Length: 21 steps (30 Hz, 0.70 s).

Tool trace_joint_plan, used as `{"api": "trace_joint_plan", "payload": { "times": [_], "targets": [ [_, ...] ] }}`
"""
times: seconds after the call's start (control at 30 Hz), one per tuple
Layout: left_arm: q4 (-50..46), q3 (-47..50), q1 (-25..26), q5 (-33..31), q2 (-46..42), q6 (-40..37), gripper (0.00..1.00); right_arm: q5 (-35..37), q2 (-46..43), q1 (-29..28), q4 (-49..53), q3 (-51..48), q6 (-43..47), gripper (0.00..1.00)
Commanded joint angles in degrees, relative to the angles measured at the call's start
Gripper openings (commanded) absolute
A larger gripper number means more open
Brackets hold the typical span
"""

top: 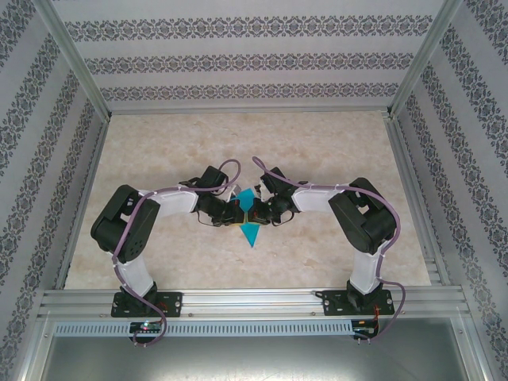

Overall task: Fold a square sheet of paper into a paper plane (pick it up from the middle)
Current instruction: Third fold the triangle at the center of the table.

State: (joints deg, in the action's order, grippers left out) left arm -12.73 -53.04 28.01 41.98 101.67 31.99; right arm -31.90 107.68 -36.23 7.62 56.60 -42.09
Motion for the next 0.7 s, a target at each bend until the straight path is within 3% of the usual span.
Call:
{"api": "trace_joint_plan", "payload": {
  "times": [0.0, 0.47, 0.67],
  "targets": [
    [1.00, 0.21, -0.24, 0.14, 1.71, -0.30, 0.03, 2.37, 1.11, -0.33, 2.63, -1.81, -0.25, 0.00],
    [-6.10, -1.96, -0.06, -6.50, 5.18, -5.83, 0.03, 2.02, -0.45, -0.25, 1.69, -1.32, -0.62, 0.00],
    [-8.96, -2.55, -0.06, -9.97, 6.59, -8.40, 0.03, 2.02, -2.48, -0.07, -0.36, -2.10, -1.51, 0.09]
  ]
}}
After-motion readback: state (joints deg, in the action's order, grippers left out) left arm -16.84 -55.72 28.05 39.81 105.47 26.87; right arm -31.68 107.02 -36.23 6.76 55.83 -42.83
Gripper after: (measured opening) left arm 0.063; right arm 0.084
